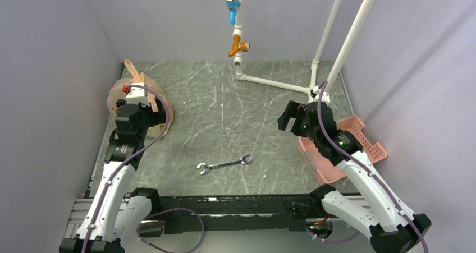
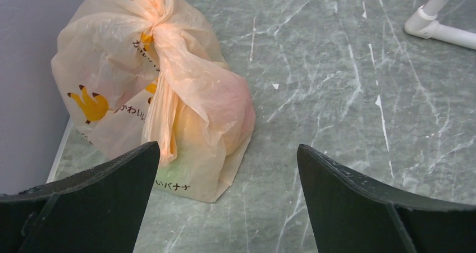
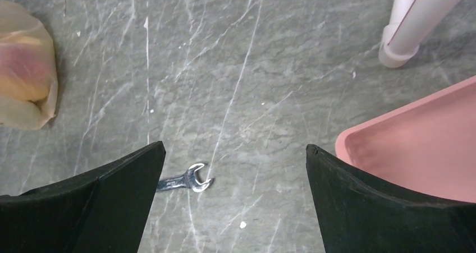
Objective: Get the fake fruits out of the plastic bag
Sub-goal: Move the plastic bag to the center of the board.
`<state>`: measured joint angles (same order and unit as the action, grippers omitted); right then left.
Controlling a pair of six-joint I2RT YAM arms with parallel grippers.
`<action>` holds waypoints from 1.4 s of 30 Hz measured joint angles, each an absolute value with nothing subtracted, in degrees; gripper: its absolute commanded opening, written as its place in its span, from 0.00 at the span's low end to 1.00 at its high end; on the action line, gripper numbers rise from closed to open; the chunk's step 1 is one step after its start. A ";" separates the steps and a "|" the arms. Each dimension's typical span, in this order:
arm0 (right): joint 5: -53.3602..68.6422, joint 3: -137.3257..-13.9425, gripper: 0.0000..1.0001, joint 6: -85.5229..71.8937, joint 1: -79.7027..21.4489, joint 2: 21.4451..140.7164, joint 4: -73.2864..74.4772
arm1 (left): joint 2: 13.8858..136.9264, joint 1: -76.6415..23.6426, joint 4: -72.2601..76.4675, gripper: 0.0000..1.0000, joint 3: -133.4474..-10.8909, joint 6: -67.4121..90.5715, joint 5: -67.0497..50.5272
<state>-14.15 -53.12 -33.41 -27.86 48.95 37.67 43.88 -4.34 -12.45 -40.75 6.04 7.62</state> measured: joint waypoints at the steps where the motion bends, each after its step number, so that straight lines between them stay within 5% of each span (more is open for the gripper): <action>1: -13.56 -53.01 1.00 -33.87 -27.86 49.19 37.67 | 44.34 -4.34 -12.73 1.00 -40.95 6.07 7.99; 24: 2.63 -48.27 1.00 -31.57 -27.86 44.75 32.03 | 73.17 6.02 -16.97 0.98 -53.32 8.71 -2.28; 37: 7.40 -47.79 1.00 -31.55 -27.86 47.66 29.69 | 81.84 6.90 -20.36 0.47 -56.60 9.69 -9.96; 42: 8.12 -47.00 1.00 -31.92 -27.86 48.03 29.12 | 82.74 6.92 -22.26 0.05 -57.52 9.23 -9.82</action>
<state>8.12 -47.00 -31.92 -27.86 48.03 29.12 82.74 6.92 -22.26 -57.52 9.23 -9.82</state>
